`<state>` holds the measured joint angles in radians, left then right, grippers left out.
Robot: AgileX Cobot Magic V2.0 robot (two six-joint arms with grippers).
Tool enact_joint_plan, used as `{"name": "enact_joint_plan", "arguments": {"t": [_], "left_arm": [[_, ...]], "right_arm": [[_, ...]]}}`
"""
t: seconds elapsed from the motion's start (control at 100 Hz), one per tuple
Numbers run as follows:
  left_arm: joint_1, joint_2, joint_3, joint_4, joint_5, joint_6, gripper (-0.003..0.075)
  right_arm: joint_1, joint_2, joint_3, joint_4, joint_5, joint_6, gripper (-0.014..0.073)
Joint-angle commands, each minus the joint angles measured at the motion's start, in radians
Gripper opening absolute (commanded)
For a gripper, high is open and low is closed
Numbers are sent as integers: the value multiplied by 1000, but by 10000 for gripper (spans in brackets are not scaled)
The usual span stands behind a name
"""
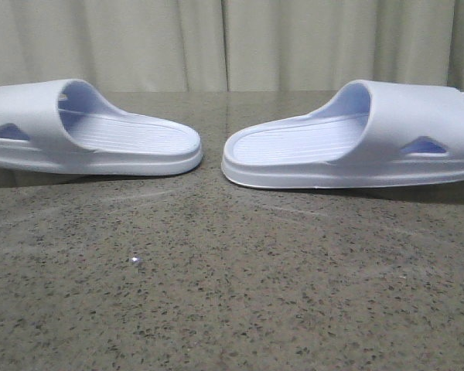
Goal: Insert blue slippers together front up
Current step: 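Lift both slippers and bring them together above the table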
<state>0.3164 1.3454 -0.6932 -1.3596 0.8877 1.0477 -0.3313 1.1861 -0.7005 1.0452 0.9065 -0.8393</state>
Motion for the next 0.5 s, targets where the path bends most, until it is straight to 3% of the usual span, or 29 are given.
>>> {"name": "enact_joint_plan", "arguments": {"t": [0.0, 0.49], "left_arm": [[26, -50, -27, -44, 69, 3, 15], [52, -52, -27, -142, 271, 16, 15]], "right_arm": [[-1, -30, -52, 91, 25, -15, -107], [5, -41, -160, 204, 178, -33, -107]]}}
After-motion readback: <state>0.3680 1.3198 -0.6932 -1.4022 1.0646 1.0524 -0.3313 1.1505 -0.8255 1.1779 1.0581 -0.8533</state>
